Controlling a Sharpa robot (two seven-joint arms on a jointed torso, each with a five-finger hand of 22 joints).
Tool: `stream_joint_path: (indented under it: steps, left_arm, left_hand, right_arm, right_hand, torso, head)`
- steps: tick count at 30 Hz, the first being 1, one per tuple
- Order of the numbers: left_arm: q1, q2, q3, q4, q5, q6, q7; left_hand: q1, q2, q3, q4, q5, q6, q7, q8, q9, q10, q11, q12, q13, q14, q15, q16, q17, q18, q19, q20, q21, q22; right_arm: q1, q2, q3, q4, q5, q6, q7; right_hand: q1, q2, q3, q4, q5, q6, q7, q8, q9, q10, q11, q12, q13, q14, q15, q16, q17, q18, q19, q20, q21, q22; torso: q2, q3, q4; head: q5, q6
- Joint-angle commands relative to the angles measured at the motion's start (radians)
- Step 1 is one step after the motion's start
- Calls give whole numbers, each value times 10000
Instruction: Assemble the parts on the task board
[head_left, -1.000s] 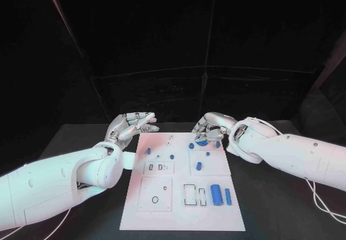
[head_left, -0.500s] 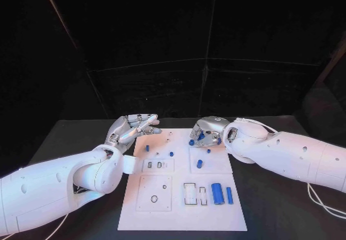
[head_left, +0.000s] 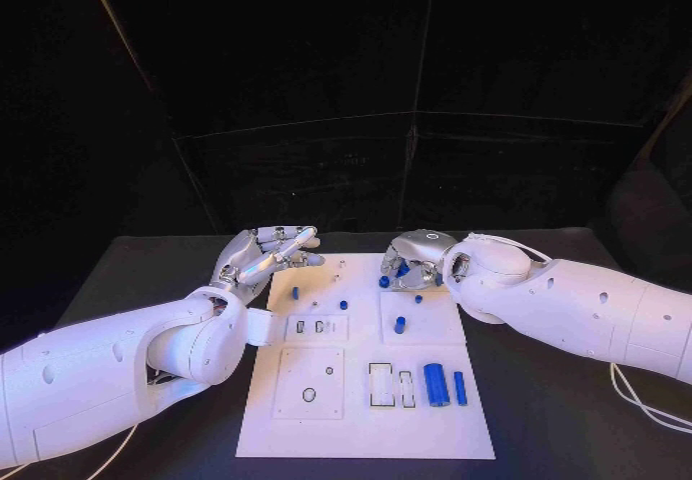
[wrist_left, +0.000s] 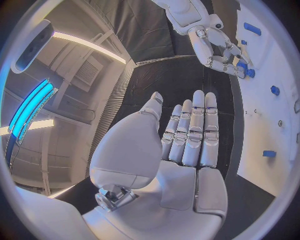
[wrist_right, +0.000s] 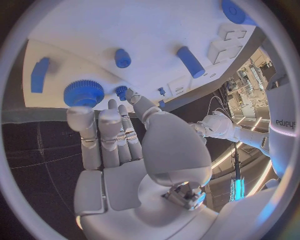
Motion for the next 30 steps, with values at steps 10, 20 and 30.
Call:
stream_joint_path:
  steps: [10,20,30]
  left_arm:
    - [33,-9,9,50,-90,187,-12]
    - [53,-37,8,86,-89,189,-24]
    - [60,-52,8,81,-89,183,-27]
  left_hand:
    - [88,50,3,-50,62,43,48,-60,-15,28,62,-57,-12,-58,-1,-52,14,50,-57,37,-59,-15]
    - [94,57,4,-64,63,40,57,-71,-16,24,68,-73,-13,-66,4,-70,19,51,-64,41,-69,-24]
    - [101,65,8,-74,65,40,59,-77,-16,23,70,-80,-13,-67,6,-77,22,52,-66,43,-73,-28]
  right_arm:
    - [46,282,11,-306,-175,417,-120]
    - [69,507,10,-479,-175,788,-123]
    - [72,601,10,-604,-175,922,-145]
  right_hand:
    - [-47,47,545,126,-114,34,-38,15,10,377,-32,102,26,410,50,1113,1085,-277,411,-3,891,1237]
    - [-61,-2,724,183,-139,115,-44,26,17,459,-46,89,22,399,46,1371,1314,-313,465,-5,1087,1500]
    - [-28,23,989,284,-153,419,-28,116,58,641,-62,115,39,389,40,1662,1566,-368,568,-3,1348,1869]
  torso:
    - [31,-6,3]
    - [41,-4,-16]
    - [45,-4,8]
  head:
    - [16,-81]
    - [27,-136]
    - [31,-160]
